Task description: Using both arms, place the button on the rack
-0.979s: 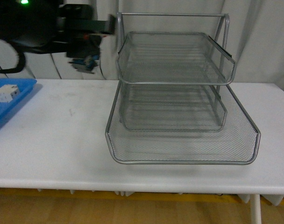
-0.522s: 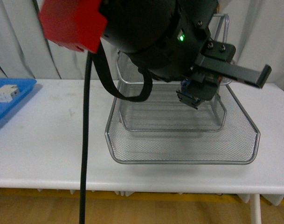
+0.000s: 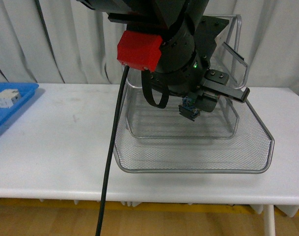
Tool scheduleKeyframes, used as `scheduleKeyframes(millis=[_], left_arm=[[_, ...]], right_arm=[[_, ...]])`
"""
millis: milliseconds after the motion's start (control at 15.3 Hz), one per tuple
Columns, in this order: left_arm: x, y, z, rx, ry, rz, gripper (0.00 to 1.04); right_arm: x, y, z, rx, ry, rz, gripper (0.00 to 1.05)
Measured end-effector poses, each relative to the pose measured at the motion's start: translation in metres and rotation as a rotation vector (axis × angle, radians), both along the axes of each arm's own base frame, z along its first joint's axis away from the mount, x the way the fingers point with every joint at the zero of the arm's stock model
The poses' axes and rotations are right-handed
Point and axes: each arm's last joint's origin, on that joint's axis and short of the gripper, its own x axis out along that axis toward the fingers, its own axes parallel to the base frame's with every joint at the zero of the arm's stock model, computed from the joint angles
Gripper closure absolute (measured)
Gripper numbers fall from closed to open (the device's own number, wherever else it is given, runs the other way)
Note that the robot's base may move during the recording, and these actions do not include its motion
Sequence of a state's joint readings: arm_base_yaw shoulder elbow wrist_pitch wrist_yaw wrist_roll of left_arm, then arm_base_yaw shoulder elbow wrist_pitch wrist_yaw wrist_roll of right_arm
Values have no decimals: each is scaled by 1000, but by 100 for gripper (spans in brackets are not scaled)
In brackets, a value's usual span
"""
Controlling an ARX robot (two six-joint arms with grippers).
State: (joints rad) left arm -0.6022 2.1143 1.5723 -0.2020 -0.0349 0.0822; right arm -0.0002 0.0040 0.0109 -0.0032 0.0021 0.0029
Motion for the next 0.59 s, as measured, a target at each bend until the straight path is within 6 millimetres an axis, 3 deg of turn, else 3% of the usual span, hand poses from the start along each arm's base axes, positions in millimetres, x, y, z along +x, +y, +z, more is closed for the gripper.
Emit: scheduleKeyframes(millis=[196,326,392,587], left_arm=[[0,-3,2,-22,-11,5,30],[-11,2,7,-37,-24,4,6],[-17,6,14,-53,-42,4,6],[-52,30,71,-182,-205,-1,7]], right_arm=[[0,0,0,0,0,0,6],[0,0,0,0,0,0,6],[0,0,0,0,0,0,6],[0,0,0,0,0,0,6]])
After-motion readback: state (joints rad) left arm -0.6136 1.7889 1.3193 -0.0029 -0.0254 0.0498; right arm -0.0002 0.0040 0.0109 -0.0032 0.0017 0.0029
